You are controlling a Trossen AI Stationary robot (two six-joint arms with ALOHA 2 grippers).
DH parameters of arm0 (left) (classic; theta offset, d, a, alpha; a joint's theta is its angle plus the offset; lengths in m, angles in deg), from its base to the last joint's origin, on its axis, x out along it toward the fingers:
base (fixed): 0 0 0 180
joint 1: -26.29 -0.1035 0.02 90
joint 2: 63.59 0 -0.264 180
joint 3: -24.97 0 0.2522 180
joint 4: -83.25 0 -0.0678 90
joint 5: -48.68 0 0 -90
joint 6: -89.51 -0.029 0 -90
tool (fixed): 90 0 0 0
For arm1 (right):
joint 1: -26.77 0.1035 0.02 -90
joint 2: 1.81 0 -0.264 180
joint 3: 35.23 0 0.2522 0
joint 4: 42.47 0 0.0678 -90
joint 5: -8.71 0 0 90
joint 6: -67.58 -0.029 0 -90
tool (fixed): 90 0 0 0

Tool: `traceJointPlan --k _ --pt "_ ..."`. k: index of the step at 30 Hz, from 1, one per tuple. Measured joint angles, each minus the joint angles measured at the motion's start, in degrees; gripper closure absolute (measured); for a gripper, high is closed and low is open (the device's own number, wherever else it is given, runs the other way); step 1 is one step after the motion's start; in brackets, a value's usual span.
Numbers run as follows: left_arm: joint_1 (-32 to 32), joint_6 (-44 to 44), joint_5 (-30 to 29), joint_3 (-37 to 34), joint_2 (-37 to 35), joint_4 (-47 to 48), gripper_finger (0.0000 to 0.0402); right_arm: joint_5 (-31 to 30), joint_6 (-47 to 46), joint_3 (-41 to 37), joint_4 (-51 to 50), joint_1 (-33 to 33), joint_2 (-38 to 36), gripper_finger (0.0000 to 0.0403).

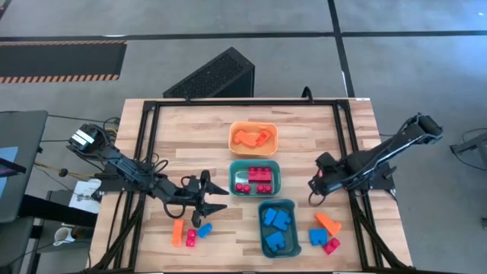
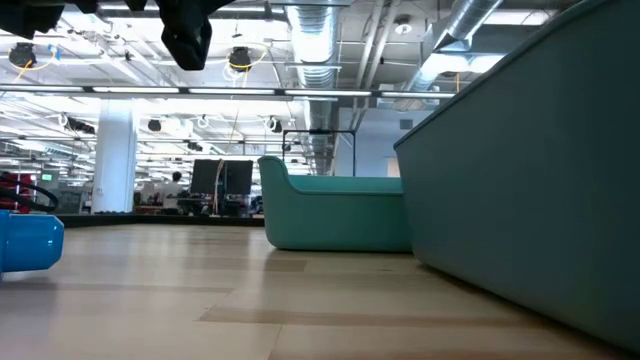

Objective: Sort & place blocks by color
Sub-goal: Put the orange game piece into the orange bin

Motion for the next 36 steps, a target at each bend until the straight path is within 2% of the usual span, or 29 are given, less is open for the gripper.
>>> traceJointPlan --k 3,6,11,20,27,30,36 --pt "0.21 -0.01 -0.03 0.0 0.0 -0.02 0.0194 1.95 -3.97 -4.18 0.42 -1.45 -4.37 0.0113" --pt "0.21 -0.05 -0.04 -0.02 -0.02 -0.3 0.0194 2.45 -4.05 -4.7 2.14 -3.16 -6.31 0.0113" --pt "0.19 -0.1 -0.53 -0.02 -0.02 -0.39 0.0194 4.41 -4.04 -4.81 1.91 -7.52 -5.01 0.0113" --pt "0.19 -0.45 -0.75 0.04 -0.02 -0.24 0.0194 14.05 4.05 -4.81 2.27 -20.51 3.34 0.0113" --pt "0.19 -0.47 -0.86 0.07 -0.02 -0.2 0.0194 18.78 12.84 -4.83 2.04 -29.79 12.75 0.0113" --pt "0.19 -0.47 -0.32 0.09 -0.02 -0.2 0.0194 20.48 16.2 -5.81 3.04 -32.48 16.34 0.0113" --pt "0.19 -0.49 0.63 0.11 -0.02 -0.17 0.0194 25.75 20.93 -7.8 11.48 -34.72 21.04 0.0123"
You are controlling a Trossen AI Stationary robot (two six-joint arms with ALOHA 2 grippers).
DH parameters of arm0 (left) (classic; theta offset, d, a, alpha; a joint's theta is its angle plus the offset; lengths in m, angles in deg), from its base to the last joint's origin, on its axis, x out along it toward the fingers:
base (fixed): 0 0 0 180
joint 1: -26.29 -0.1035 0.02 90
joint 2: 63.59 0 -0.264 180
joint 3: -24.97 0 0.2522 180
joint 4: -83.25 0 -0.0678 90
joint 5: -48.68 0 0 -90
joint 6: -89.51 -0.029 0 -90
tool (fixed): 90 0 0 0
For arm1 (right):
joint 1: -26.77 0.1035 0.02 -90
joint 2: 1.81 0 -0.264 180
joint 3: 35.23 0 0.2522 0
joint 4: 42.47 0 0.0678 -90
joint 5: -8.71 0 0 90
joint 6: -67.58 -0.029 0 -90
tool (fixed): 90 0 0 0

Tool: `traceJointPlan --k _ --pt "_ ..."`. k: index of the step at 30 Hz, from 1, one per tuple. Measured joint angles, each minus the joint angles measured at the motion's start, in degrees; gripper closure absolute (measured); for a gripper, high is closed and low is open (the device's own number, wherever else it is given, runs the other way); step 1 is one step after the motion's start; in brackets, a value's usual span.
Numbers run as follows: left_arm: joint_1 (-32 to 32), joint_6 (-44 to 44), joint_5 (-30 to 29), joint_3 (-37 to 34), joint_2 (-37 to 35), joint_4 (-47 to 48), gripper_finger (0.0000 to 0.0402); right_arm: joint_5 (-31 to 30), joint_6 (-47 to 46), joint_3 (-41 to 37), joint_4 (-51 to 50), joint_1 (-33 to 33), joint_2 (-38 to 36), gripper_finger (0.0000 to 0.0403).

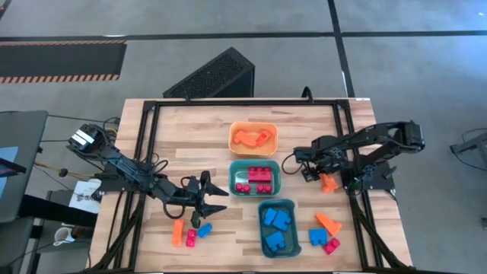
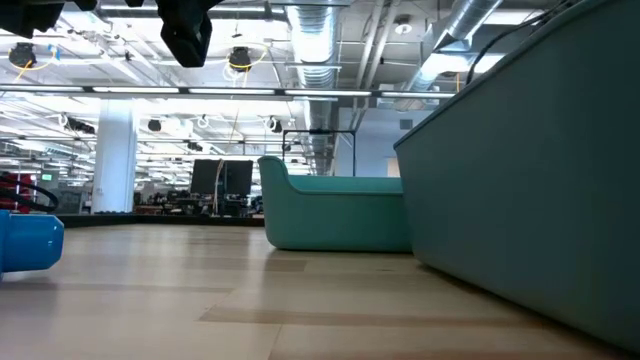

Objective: Sort & place blocks by color
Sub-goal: Put the orange game piece into the orange bin

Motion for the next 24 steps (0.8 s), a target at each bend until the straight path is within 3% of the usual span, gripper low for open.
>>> traceJointPlan --k 3,8,17,20,24 --pt "-0.01 -0.2 0.01 0.0 0.0 0.01 0.0194 0.3 1.5 0.24 1.3 0.04 0.42 0.0161" --pt "0.0 -0.2 0.01 0.02 0.0 0.02 0.0194 -0.04 4.07 1.26 0.76 0.1 -0.79 0.0274" --pt "0.0 -0.2 -0.06 0.02 0.0 0.0 0.0194 -3.58 4.32 5.56 -1.08 0.09 -6.64 0.0274" --pt "-0.04 -0.43 -0.87 0.02 0.0 0.0 0.0194 -8.24 6.17 10.76 -1.5 -0.31 -9.35 0.0274" --pt "-0.04 -1.07 -1.63 0.02 0.0 0.0 0.0194 -18.85 9.67 18.07 2.57 -0.68 -12.74 0.0274"
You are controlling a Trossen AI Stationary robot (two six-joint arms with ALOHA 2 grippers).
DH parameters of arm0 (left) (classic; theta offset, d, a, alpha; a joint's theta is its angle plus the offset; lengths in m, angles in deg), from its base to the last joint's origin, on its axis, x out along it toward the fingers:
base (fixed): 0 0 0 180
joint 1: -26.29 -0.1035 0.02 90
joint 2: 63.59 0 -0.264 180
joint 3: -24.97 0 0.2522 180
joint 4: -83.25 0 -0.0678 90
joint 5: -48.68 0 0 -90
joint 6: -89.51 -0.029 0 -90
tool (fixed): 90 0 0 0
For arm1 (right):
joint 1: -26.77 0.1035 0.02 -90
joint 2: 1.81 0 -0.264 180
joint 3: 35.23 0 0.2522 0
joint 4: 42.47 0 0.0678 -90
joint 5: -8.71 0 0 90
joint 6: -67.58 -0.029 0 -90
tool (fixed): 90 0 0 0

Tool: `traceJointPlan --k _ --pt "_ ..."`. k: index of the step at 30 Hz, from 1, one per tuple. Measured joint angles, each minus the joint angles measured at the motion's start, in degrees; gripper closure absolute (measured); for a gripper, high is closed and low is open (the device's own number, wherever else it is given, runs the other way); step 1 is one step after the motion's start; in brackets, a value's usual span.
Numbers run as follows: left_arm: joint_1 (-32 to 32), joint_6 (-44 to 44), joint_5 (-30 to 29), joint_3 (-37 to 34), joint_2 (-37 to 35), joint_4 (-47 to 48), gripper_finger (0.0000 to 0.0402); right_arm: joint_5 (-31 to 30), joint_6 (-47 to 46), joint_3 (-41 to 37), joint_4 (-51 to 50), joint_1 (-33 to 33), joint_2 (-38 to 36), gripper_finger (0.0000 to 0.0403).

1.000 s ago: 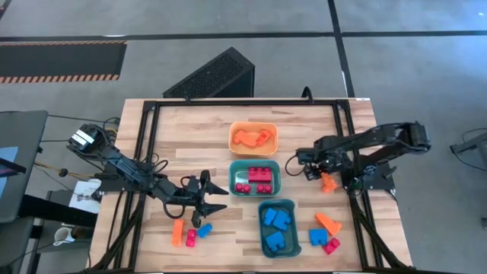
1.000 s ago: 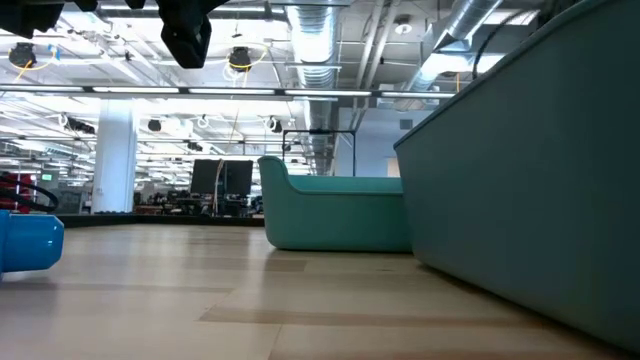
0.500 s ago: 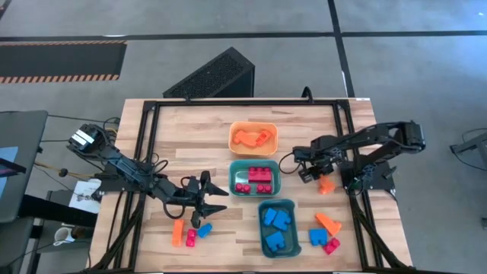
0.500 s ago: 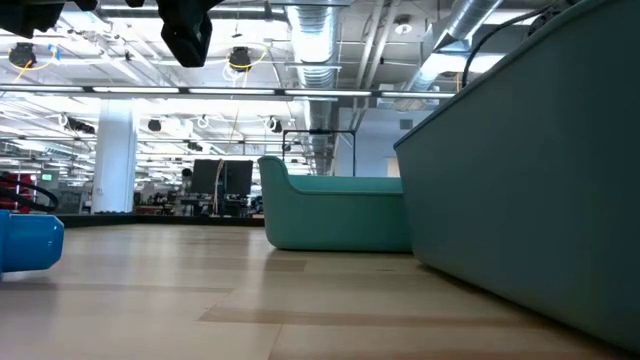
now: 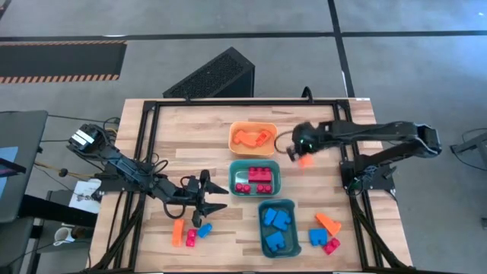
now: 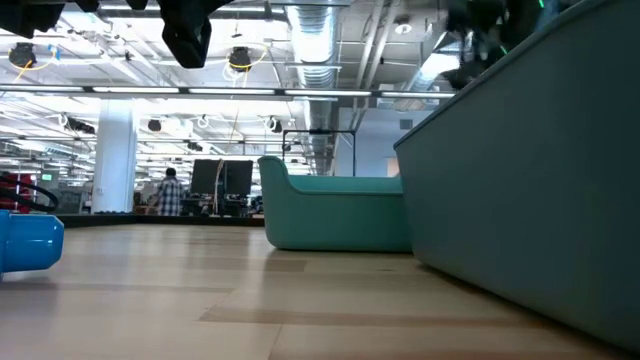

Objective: Sort & place blocks by color
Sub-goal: Put the orange game piece into the orange bin

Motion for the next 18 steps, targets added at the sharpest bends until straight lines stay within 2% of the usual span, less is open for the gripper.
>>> traceJointPlan --k 3,8,11,18 --pt "0.0 -0.02 0.0 0.0 0.0 0.0 0.0194 -4.26 4.98 2.25 12.9 0.02 -2.04 0.0274" --pt "0.0 -0.37 -0.01 0.0 0.0 0.17 0.0194 -2.51 11.46 2.25 36.93 -0.62 -0.81 0.0274" --pt "0.02 -0.37 0.0 0.0 0.0 0.17 0.0194 -1.82 13.42 2.25 42.44 -1.15 2.5 0.0274" --pt "0.02 -0.42 0.33 0.0 0.0 0.22 0.0194 -1.42 14.09 2.16 44.15 -4.11 10.52 0.0272"
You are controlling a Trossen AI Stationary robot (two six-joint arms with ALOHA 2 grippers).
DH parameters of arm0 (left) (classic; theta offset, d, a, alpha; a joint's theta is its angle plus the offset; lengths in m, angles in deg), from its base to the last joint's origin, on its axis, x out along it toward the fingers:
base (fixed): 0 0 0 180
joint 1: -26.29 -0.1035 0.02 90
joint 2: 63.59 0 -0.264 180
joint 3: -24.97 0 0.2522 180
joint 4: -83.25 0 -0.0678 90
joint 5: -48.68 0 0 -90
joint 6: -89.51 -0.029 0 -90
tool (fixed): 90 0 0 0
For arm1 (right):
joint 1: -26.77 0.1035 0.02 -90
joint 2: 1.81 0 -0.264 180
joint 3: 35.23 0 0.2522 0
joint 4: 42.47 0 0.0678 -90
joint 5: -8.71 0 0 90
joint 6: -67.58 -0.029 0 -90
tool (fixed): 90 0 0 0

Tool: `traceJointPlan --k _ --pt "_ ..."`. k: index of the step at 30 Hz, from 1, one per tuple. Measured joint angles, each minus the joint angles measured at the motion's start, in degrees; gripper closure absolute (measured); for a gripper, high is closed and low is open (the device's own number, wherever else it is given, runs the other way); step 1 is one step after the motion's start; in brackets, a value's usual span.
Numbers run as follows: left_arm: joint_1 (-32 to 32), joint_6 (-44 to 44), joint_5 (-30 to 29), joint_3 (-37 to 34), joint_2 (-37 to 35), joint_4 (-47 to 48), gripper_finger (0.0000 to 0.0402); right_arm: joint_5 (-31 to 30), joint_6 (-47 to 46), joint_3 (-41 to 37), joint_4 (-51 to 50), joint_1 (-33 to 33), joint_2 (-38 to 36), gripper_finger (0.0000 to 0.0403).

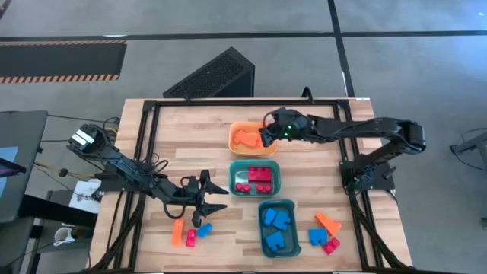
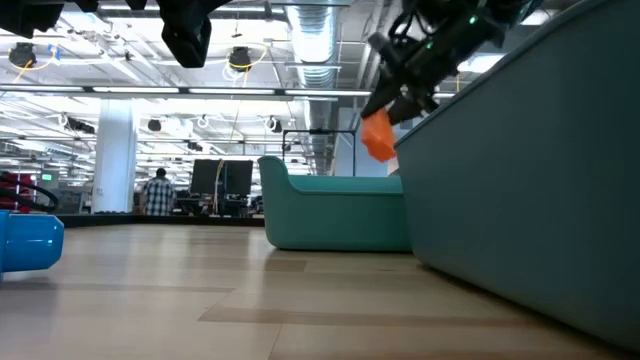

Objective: Sort & place blocks by color
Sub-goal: Put the orange game piece into the orange bin

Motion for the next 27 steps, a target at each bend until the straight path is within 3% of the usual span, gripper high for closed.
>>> traceJointPlan --k 7,12,15,19,27 --pt "0.0 -0.37 0.07 0.0 0.0 0.03 0.0194 0.24 1.64 0.0 0.41 -1.99 1.06 0.0123" --pt "0.02 -0.39 0.11 0.0 0.0 0.42 0.0194 4.24 2.28 -0.02 -0.46 -1.73 -3.38 0.0062" --pt "0.02 -0.37 0.11 0.0 0.0 0.43 0.0194 7.29 3.13 -0.02 -1.46 0.4 -7.15 0.005" --pt "0.02 -0.34 0.11 0.0 0.0 0.44 0.0194 7.39 4.98 -0.02 -3.57 8.46 -13.21 0.0053" --pt "0.02 0.91 -0.02 0.0 0.02 1.72 0.0194 -11.52 5.39 -2.24 0.89 33.99 -16.59 0.0075"
